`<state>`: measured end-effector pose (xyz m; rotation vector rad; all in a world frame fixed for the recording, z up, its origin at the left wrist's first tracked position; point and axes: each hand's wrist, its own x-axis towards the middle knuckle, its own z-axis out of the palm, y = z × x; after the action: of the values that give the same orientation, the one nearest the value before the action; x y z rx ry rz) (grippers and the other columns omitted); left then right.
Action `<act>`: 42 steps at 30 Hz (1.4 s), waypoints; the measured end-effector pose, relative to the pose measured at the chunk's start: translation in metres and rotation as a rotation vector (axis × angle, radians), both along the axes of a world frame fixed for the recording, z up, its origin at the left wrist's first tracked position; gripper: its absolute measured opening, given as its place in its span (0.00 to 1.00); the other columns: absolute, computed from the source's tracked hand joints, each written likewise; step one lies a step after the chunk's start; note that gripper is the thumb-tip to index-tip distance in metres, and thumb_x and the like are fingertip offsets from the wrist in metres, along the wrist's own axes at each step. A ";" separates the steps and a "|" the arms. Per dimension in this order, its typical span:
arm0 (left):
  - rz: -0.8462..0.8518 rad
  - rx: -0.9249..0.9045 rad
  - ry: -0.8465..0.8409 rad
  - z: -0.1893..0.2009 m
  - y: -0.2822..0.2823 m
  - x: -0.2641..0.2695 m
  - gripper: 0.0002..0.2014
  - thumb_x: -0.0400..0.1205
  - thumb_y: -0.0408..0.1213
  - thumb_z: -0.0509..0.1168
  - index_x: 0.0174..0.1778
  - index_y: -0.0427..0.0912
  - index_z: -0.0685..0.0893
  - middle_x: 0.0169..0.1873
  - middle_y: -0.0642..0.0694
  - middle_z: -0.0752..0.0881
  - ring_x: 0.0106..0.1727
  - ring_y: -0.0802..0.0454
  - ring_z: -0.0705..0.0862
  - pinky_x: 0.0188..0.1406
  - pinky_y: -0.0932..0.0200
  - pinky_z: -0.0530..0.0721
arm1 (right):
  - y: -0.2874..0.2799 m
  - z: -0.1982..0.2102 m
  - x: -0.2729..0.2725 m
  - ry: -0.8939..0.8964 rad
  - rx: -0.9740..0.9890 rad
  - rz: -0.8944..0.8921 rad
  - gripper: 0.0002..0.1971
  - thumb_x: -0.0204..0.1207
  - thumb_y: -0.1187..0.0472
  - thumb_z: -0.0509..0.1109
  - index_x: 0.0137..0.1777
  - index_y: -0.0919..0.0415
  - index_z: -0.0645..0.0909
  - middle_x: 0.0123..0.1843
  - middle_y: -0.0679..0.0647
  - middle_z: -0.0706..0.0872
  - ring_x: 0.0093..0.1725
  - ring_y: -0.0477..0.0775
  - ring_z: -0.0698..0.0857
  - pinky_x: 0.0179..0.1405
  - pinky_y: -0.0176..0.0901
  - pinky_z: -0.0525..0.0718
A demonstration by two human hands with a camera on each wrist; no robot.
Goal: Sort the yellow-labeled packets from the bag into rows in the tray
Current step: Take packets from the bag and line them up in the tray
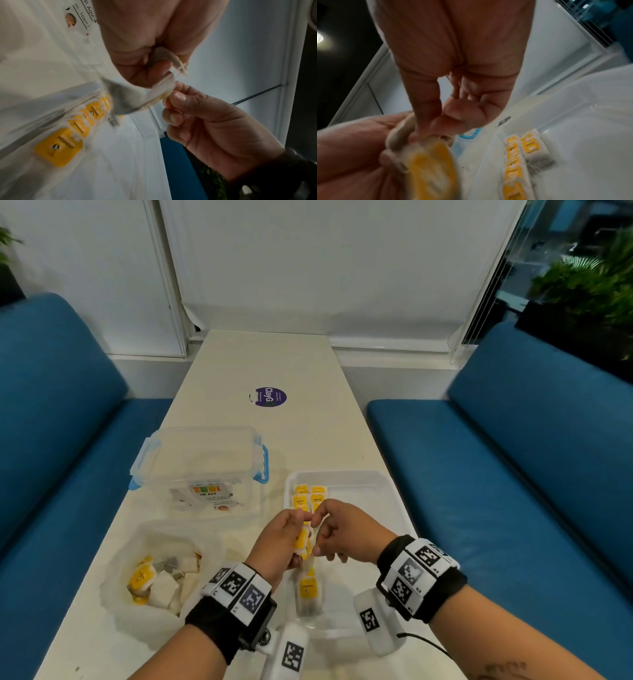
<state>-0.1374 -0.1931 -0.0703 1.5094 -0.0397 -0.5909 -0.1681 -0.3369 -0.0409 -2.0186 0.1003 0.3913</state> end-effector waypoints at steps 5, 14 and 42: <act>0.028 -0.071 0.104 -0.004 -0.002 -0.005 0.11 0.87 0.42 0.54 0.49 0.42 0.78 0.33 0.44 0.80 0.25 0.54 0.73 0.18 0.67 0.69 | 0.012 -0.004 -0.002 0.034 0.102 -0.027 0.14 0.71 0.76 0.70 0.48 0.60 0.72 0.29 0.55 0.82 0.23 0.46 0.82 0.20 0.37 0.79; 0.147 -0.026 0.087 -0.010 0.012 0.003 0.06 0.84 0.40 0.61 0.45 0.43 0.79 0.33 0.48 0.76 0.27 0.54 0.71 0.20 0.66 0.72 | -0.004 -0.006 0.008 0.132 -0.626 0.151 0.05 0.73 0.62 0.74 0.48 0.61 0.85 0.37 0.44 0.77 0.39 0.47 0.78 0.39 0.35 0.78; -0.070 -0.045 -0.030 -0.014 0.013 0.008 0.21 0.65 0.40 0.78 0.53 0.46 0.82 0.36 0.55 0.82 0.26 0.63 0.76 0.22 0.70 0.69 | -0.013 0.019 0.037 0.487 0.163 -0.144 0.13 0.73 0.66 0.62 0.26 0.62 0.77 0.22 0.53 0.77 0.17 0.46 0.69 0.15 0.30 0.60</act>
<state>-0.1293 -0.1803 -0.0847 1.4776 -0.1289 -0.6196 -0.1309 -0.3501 -0.0221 -1.7089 0.4961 0.7658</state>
